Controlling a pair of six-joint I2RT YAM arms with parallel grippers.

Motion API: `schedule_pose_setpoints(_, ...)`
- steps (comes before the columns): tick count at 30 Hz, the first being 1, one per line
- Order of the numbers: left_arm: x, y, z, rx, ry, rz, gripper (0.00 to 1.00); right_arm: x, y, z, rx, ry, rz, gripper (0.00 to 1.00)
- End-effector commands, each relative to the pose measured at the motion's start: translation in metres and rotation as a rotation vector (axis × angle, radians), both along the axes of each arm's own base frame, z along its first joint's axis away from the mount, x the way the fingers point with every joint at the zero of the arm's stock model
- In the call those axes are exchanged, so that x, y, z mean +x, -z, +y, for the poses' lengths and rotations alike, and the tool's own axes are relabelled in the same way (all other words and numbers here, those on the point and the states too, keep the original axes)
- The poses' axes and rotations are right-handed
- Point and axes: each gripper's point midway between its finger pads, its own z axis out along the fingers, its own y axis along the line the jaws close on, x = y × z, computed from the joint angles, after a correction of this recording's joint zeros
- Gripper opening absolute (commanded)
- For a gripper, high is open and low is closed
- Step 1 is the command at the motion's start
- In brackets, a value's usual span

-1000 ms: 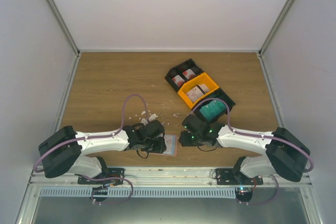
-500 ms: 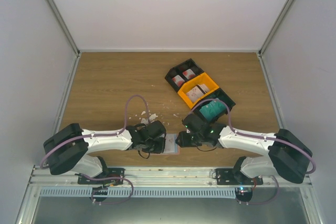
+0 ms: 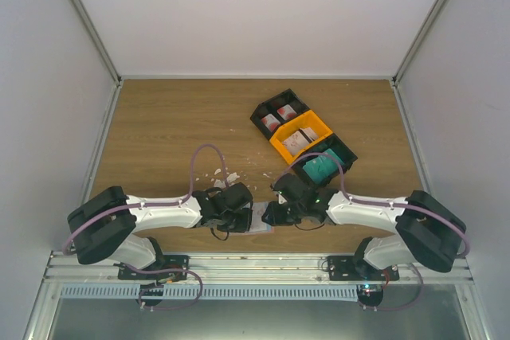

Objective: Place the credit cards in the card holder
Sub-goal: Insert the credit card into the card holder.

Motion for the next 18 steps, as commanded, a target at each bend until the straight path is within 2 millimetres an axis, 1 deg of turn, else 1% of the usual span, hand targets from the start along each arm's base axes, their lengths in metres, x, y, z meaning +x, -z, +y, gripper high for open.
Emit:
schedule_pose_setpoints(1,-0.013,0.028,0.026,0.122,-0.013,0.048,0.0,-0.007,0.004,0.007,0.021,-0.038,0.015,0.22)
schedule_pose_setpoints(4,-0.013,0.029,0.026,0.121,-0.013,0.048,0.0,-0.009,0.004,0.009,0.036,-0.049,0.02,0.19)
schedule_pose_setpoints(11,-0.013,0.029,0.026,0.118,-0.015,0.049,0.0,-0.014,0.003,0.014,0.087,-0.064,0.042,0.18)
schedule_pose_setpoints(15,-0.014,0.031,0.028,0.121,-0.015,0.052,0.0,-0.013,0.006,0.008,0.063,-0.029,0.046,0.19)
schedule_pose_setpoints(18,-0.015,0.032,0.03,0.13,-0.02,0.054,0.0,-0.008,0.01,-0.002,0.005,0.03,0.041,0.22)
